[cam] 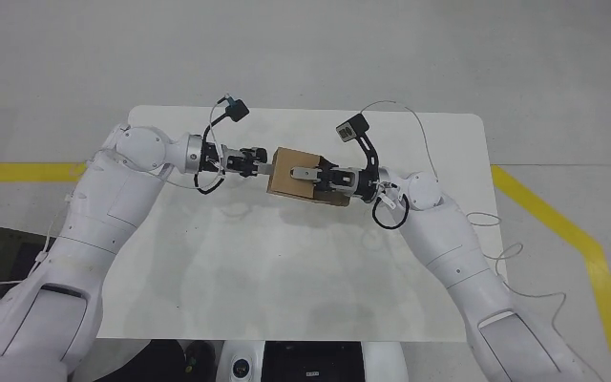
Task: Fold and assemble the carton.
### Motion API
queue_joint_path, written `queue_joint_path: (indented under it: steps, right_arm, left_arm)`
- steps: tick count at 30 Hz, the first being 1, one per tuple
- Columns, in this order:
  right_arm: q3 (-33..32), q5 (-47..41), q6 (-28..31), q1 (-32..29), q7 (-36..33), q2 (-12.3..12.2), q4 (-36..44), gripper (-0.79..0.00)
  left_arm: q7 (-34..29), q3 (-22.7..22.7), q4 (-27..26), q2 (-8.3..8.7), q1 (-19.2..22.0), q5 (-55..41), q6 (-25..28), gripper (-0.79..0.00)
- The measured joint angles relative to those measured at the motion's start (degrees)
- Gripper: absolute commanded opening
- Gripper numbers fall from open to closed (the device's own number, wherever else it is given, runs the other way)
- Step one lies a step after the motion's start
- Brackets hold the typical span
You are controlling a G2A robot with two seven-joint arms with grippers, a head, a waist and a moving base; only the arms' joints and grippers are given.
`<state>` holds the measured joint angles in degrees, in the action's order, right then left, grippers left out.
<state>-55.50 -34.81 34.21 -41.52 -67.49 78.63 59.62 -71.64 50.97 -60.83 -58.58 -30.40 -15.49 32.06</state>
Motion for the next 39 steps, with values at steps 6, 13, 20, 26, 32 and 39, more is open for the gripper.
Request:
queue_joint_path:
  steps: [6, 13, 20, 26, 32, 39]
  right_arm:
    - [-0.05, -0.23, 0.06, -0.09, -0.39, 0.07, 0.0, -0.785]
    - [-0.08, -0.46, 0.15, -0.17, -0.61, 0.19, 0.24, -0.785]
    - [-0.07, -0.62, 0.1, -0.11, -0.75, 0.31, 0.15, -0.785]
    - [-0.09, -0.62, 0.08, -0.03, -0.81, 0.4, 0.0, -0.785]
    - [-0.23, -1.16, 0.27, -0.16, -1.03, 0.49, -0.18, -0.785]
    - [-0.22, -2.2, 0.58, 0.01, -2.01, 0.67, -1.07, -0.785]
  left_arm:
    - [-0.19, -0.28, 1.98, -0.48, -0.09, -3.11, 0.42, 0.0]
    - [-0.45, -1.16, 2.62, -1.14, 0.0, -6.57, 0.14, 0.0]
    - [-0.66, -1.73, 1.9, -1.14, -0.36, -7.64, -0.07, 0.0]
    - [-0.78, -2.11, 1.5, -1.01, -0.46, -7.47, -0.19, 0.0]
    - [-0.63, -1.96, 2.64, -0.75, -0.48, -7.57, -0.04, 0.0]
    - [-0.44, -1.98, 3.25, -0.48, -0.58, -8.37, 0.16, 0.0]
